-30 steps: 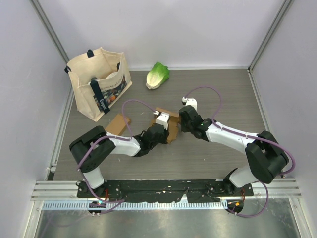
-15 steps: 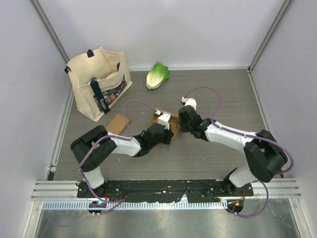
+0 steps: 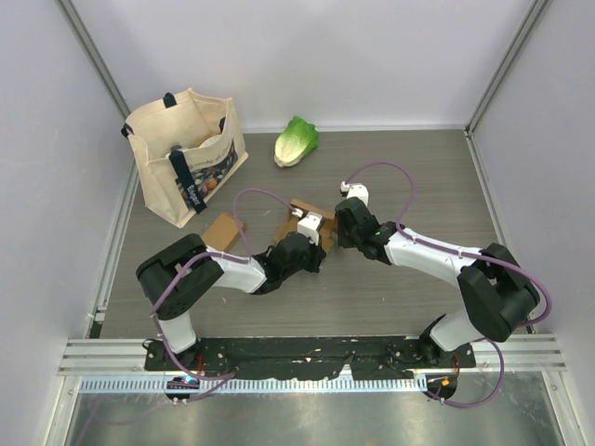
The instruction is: Fold the paper box
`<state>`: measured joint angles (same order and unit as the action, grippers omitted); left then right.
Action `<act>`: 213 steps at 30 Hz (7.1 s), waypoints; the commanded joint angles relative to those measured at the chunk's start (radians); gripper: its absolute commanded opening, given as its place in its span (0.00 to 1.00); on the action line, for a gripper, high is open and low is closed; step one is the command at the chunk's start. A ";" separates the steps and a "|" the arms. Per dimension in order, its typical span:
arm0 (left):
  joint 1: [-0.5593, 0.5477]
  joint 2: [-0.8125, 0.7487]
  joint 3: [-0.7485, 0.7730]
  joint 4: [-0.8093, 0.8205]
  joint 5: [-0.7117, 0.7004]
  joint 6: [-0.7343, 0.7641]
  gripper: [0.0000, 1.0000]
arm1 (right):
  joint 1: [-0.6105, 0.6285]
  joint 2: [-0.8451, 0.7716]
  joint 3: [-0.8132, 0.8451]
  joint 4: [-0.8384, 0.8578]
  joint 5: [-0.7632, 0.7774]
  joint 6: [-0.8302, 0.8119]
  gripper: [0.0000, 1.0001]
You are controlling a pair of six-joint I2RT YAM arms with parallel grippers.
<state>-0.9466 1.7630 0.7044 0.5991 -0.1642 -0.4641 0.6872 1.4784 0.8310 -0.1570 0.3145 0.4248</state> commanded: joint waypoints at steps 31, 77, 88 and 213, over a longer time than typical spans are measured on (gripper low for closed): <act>0.016 0.139 -0.005 0.074 -0.005 -0.016 0.00 | 0.018 0.125 -0.047 0.255 -0.103 0.499 0.18; 0.019 0.119 -0.072 0.163 -0.009 -0.007 0.00 | -0.207 0.168 -0.041 0.491 -0.764 -0.475 0.46; 0.020 0.118 -0.075 0.174 -0.006 -0.005 0.00 | -0.161 0.209 -0.023 0.600 -0.650 -0.509 0.47; -0.029 -0.102 -0.025 -0.102 -0.658 0.145 0.00 | 0.005 0.102 -0.264 0.904 -0.216 -0.511 0.34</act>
<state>-0.9714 1.6733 0.6926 0.4454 -0.8249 -0.3328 0.6743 1.5551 0.5167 0.6243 0.0662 -0.0589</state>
